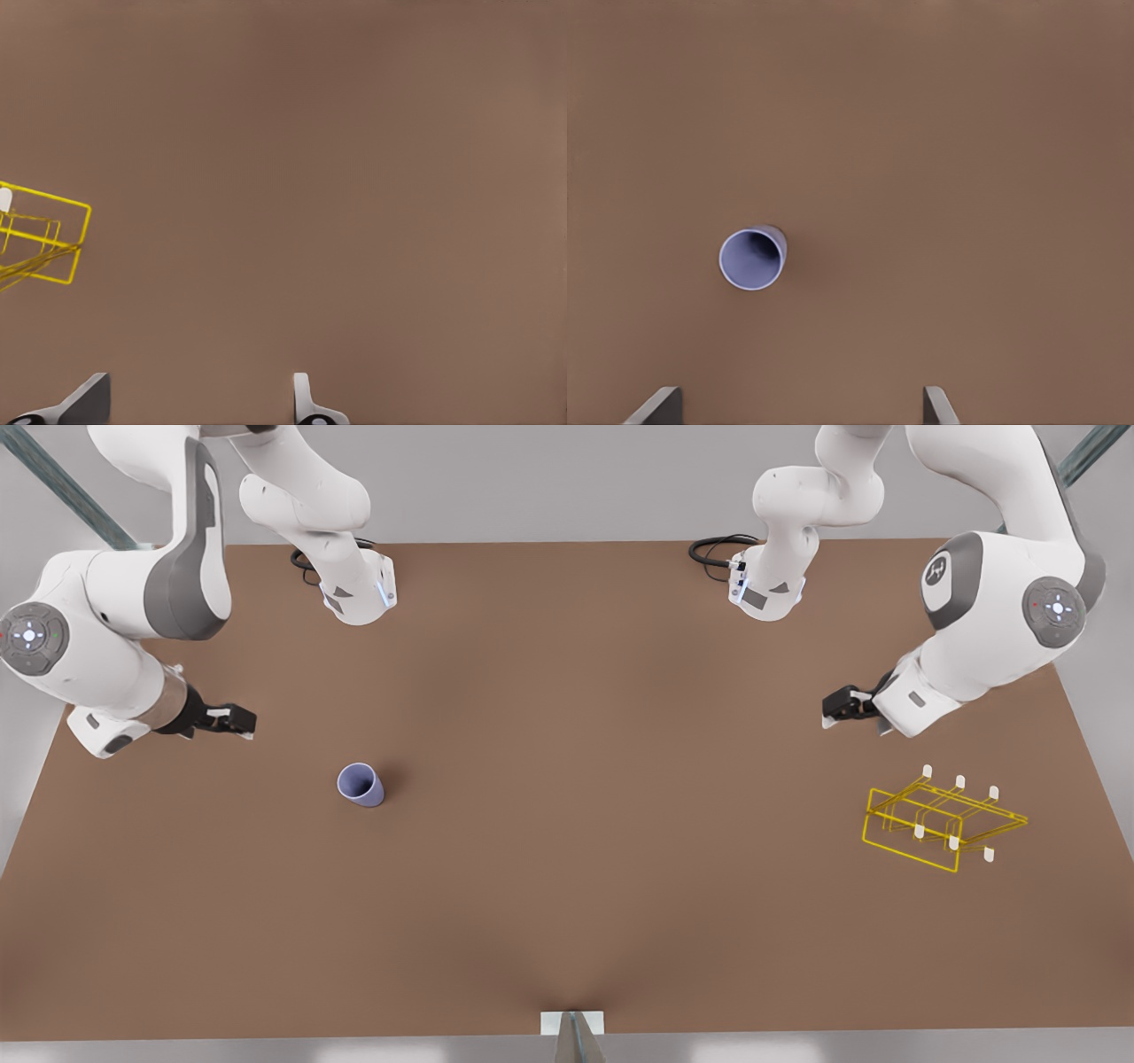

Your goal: Place the cup on the cup holder

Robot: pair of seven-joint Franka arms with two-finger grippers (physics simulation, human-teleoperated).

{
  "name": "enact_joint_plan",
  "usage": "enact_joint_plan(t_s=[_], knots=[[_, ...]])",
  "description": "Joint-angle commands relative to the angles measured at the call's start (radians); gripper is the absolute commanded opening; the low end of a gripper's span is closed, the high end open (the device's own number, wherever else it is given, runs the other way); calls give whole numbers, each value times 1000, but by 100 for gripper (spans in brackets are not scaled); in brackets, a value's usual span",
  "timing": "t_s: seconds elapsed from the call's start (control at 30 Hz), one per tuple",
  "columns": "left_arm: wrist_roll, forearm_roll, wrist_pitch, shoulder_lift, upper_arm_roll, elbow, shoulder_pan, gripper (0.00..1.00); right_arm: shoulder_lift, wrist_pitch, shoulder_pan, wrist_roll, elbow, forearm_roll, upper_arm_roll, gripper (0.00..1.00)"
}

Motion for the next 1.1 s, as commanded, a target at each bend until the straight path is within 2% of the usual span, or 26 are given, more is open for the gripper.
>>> enact_joint_plan(t_s=[0.0, 0.17, 0.2, 0.33, 0.43, 0.57, 0.7, 0.83, 1.07], knots=[[4, -10, 130, -1, -1, 0, 11, 100, 8, 138, 0, 45, 1, -1, 1, 100], [5, 21, 133, 19, -4, 6, 9, 100, 86, 231, 35, 46, -5, 25, 33, 100], [5, 87, 127, 22, -13, -3, 8, 100, 114, 251, 74, 99, -8, 28, 34, 100], [1, 90, 82, 19, -8, 0, 6, 100, 148, 274, 222, 234, -42, 25, 33, 100], [-4, 104, 50, 32, 2, 4, 8, 100, 83, 371, 232, 255, -226, 31, 34, 100], [-50, 110, 47, 68, -1, 4, 6, 100, 88, 452, 232, 257, -346, 29, 56, 100], [-352, 99, 45, 84, -10, 6, 6, 100, 132, 610, 215, 290, -421, 25, 47, 100], [-691, 55, 56, 120, -10, 11, 2, 100, 151, 689, 209, 290, -469, 23, 45, 100], [-1095, -7, 87, 176, -31, 20, -15, 100, 185, 724, 206, 290, -492, 17, 33, 100]])
